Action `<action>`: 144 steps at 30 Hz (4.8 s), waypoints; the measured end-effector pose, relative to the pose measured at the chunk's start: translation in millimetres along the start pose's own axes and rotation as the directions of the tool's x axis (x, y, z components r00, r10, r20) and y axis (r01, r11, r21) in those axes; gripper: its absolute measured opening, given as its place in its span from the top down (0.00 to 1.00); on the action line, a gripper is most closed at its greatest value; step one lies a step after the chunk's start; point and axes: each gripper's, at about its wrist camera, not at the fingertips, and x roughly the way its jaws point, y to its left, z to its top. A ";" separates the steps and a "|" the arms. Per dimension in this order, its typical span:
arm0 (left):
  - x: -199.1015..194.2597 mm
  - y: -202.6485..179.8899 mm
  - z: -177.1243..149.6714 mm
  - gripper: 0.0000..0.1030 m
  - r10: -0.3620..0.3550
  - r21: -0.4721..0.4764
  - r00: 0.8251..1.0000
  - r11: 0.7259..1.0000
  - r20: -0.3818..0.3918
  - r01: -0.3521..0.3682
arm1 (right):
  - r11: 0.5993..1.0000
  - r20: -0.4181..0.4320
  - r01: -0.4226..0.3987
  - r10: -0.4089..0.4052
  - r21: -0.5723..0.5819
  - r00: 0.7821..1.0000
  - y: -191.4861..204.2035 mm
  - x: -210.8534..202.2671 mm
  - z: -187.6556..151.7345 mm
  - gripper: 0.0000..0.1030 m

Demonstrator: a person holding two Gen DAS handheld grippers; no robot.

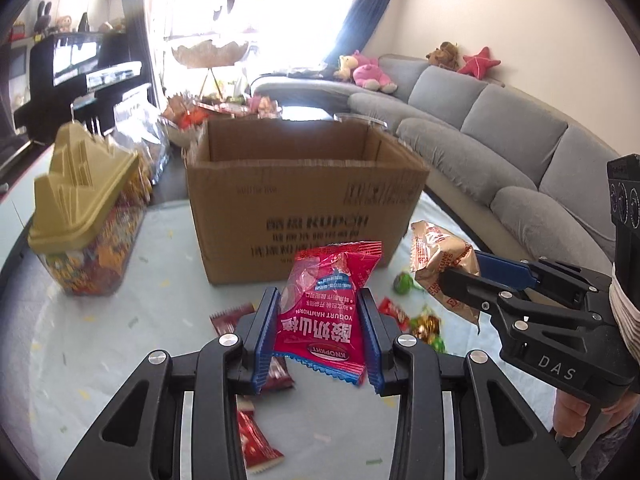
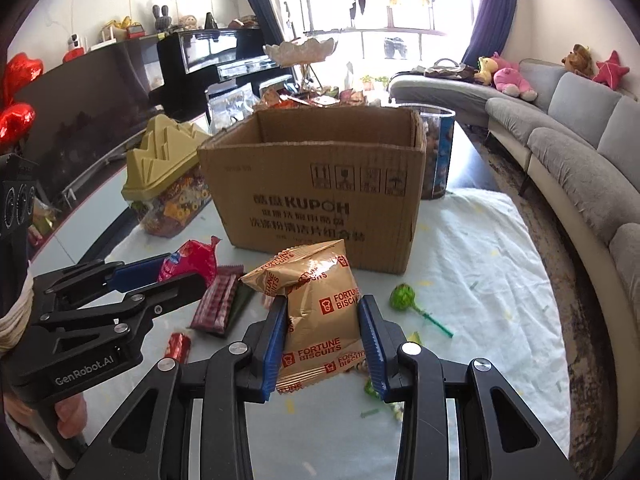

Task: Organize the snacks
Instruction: 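Carry the red packet into the box with the left tool while the right tool drops the biscuits bag in, then move both open tools back toward the snacks on the table, then grasp the small red candy packet with the left tool while the right tool grasps the green lollipop, then carry the red candy packet into the box with the left tool while the right tool drops the lollipop in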

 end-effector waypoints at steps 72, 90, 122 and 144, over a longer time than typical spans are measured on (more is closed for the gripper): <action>-78.9 8.1 38.5 0.01 0.330 0.019 0.931 0.942 0.154 -0.336 | 0.992 0.108 0.124 -0.123 0.001 0.987 8.2 -29.5 64.1 0.33; -60.9 -1.8 -50.9 0.01 0.325 0.008 0.945 0.946 -0.021 -0.325 | 0.988 -0.067 0.152 -0.150 0.028 0.986 -3.0 -21.9 -26.8 0.33; 43.1 30.7 -96.9 0.57 0.235 -0.065 0.942 0.964 -0.239 -0.256 | 0.983 -0.275 0.164 -0.136 0.082 0.952 -27.2 72.4 -73.6 0.53; 16.7 19.2 -96.1 0.78 0.148 -0.103 0.967 0.980 -0.205 -0.172 | 0.992 -0.239 0.088 -0.065 0.091 0.969 -9.4 43.1 -76.0 0.74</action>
